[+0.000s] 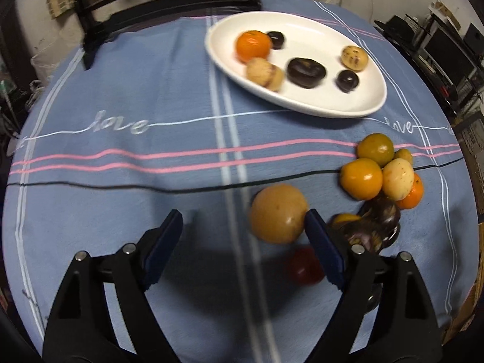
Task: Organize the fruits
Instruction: 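Move the left gripper to the dark brown round fruit in the cluster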
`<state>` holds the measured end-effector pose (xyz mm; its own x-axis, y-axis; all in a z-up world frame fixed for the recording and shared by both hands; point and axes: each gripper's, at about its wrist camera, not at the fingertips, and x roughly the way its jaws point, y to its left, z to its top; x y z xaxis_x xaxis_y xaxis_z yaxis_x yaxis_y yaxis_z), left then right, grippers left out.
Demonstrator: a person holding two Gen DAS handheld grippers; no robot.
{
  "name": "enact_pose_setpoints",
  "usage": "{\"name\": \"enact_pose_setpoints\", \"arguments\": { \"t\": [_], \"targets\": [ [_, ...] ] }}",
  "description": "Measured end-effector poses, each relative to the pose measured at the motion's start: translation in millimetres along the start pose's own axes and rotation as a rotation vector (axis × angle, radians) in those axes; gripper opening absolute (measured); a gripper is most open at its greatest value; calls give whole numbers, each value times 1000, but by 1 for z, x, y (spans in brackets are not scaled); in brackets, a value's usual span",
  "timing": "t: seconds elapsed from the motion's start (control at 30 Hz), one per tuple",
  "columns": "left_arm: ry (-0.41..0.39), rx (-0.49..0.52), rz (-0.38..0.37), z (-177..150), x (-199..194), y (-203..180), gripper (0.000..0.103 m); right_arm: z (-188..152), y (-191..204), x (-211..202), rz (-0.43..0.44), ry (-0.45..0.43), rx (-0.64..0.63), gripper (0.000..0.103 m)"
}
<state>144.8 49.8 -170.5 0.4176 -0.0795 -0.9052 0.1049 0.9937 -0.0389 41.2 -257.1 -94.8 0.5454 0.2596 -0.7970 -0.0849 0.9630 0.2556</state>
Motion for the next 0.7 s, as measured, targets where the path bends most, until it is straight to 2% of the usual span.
{"name": "enact_pose_setpoints", "arguments": {
  "t": [0.17, 0.23, 0.33, 0.47, 0.7],
  "targets": [
    [-12, -67, 86, -10, -17, 30, 82, 0, 2, -3, 9, -13, -6, 63],
    [-2, -108, 91, -16, -21, 44, 81, -1, 3, -5, 13, -17, -7, 63],
    [-10, -114, 86, -23, -28, 48, 81, -2, 5, -8, 18, -24, -11, 64],
    [-27, -63, 55, -32, -36, 28, 81, -3, 8, -12, 20, -33, -19, 64],
    [-77, 77, -37, -34, -47, -34, 81, -6, 10, -17, 13, -35, -23, 64]
  ]
}}
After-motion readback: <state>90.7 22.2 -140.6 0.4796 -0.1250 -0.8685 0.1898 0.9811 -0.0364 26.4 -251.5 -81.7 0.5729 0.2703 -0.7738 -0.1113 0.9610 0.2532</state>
